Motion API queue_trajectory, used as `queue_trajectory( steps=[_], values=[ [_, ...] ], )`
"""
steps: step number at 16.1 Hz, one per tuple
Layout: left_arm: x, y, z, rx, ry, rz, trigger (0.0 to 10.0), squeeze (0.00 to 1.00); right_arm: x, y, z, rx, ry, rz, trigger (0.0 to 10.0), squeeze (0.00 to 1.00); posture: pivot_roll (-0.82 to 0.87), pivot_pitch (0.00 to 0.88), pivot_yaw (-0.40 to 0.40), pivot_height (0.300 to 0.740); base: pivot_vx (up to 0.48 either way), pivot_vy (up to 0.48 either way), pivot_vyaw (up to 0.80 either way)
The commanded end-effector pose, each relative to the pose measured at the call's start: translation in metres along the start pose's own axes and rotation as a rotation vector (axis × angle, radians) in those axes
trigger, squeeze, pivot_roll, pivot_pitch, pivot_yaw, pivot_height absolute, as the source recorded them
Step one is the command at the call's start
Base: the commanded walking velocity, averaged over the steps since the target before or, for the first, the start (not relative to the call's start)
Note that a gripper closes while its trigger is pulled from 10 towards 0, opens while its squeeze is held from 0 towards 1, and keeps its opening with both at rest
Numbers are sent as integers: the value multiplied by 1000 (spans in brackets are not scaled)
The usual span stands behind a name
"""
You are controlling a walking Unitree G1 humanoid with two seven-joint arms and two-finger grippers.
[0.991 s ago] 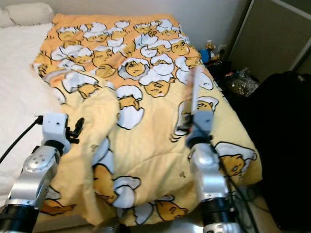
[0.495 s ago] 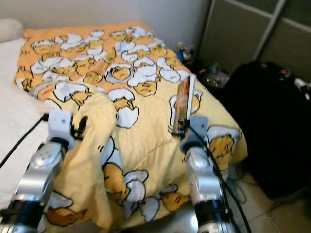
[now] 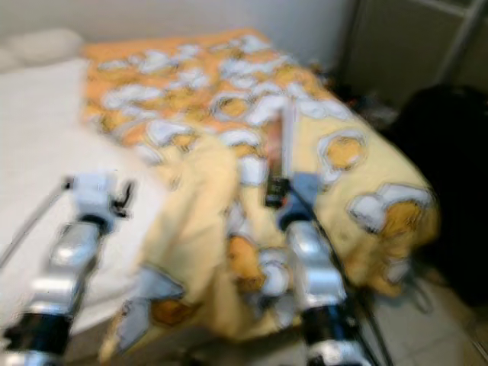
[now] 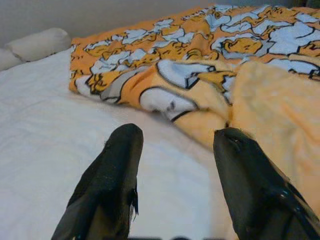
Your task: Clean up the room
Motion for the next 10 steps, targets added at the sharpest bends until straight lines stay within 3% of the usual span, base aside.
queue_trajectory(
  steps=[1, 10],
  values=[
    [6, -6, 1, 14, 20, 24, 10000, 0, 12, 0, 2, -12, 52, -8, 10000, 0, 59, 0, 19, 740, 0, 480, 0],
    [8, -9, -3, 21, 30, 46, 10000, 0, 5, -9, -1, 33, 26, 12, 10000, 0, 84, 0, -1, 740, 0, 480, 0]
  ],
)
Point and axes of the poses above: a point about 5 cm out from each wrist's last joint towards the gripper, its own z axis pointing out of the wrist towards the gripper, its own x axis along the axis of the wrist's last joint, y = z × x, the point moved 2 cm from there along z, pointing out of the wrist towards the gripper, and after that the axes turned 6 degrees about -z, right-handed, at the moved point
